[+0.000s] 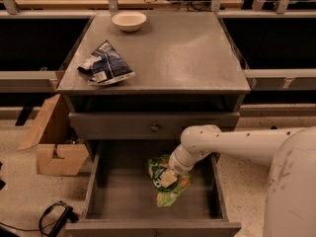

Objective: Place green rice chip bag into middle drawer

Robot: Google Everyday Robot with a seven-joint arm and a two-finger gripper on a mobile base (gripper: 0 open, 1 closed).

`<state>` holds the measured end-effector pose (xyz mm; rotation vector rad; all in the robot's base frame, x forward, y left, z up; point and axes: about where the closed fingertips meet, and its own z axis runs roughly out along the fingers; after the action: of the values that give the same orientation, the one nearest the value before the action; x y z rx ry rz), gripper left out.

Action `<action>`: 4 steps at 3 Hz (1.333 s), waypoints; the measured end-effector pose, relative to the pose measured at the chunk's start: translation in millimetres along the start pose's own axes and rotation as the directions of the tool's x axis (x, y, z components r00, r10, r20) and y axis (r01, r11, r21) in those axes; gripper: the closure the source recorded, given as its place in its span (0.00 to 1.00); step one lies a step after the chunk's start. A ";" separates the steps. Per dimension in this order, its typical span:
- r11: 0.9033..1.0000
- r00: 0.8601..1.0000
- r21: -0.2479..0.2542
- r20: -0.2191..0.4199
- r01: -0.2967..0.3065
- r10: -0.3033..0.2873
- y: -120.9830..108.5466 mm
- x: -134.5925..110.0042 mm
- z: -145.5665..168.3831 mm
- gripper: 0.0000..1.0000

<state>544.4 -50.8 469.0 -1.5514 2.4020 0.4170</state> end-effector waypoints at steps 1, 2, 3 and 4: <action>1.000 1.000 -0.009 0.003 -0.014 0.014 -0.5 -0.3 3.6 0.84; 1.000 1.000 -0.009 0.003 -0.014 0.014 -0.5 -0.3 3.6 0.61; 1.000 1.000 -0.009 0.003 -0.014 0.014 -0.5 -0.3 3.6 0.38; 1.000 1.000 -0.009 0.003 -0.014 0.014 -0.5 -0.3 3.7 0.15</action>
Offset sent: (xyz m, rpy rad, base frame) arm 0.0008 0.0014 -0.0033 0.0073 0.0111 -0.0102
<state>545.2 -49.3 465.7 -1.5372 2.4130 0.4331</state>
